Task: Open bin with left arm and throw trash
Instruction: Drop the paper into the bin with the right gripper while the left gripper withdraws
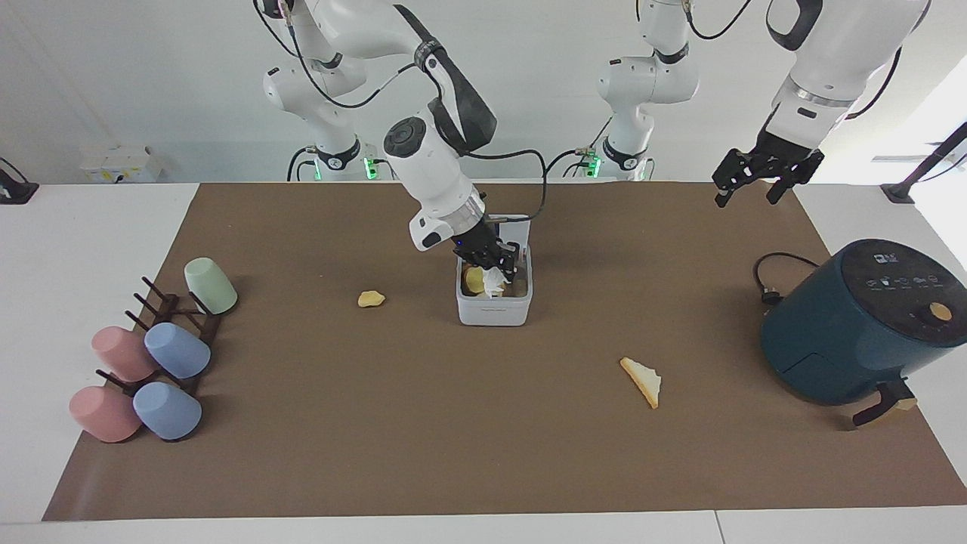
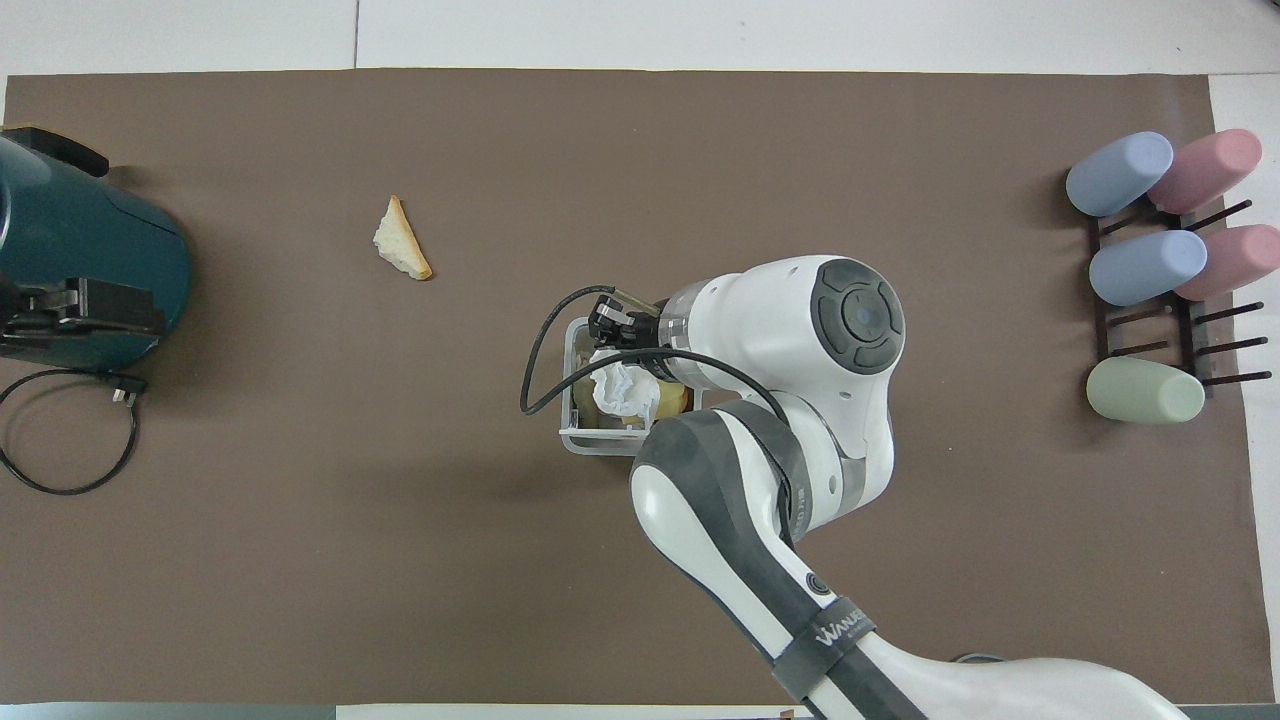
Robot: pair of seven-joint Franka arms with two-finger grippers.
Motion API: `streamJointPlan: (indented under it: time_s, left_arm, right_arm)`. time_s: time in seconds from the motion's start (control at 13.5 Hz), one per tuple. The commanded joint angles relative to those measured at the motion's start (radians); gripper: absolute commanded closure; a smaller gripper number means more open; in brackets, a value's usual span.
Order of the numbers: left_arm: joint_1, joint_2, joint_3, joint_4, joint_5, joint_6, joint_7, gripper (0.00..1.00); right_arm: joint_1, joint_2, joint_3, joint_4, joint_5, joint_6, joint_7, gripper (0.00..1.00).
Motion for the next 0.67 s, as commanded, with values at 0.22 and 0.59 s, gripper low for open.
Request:
streamJointPlan:
  time_s: [0.22,0.59]
  left_arm:
    - [-0.004,0.156,-0.019,0.107,-0.006,0.009,-0.025,0.00]
    - [-0.105,0.303,-0.018,0.099,0.013,0.154,-0.348,0.00]
  right_arm:
    - [-0.014,-0.012,-0.016,0.069,-0.080,-0.054,0.007,0.00]
    - [-0.256,0.010,-0.018,0.119,-0.274,-0.269,-0.603,0.00]
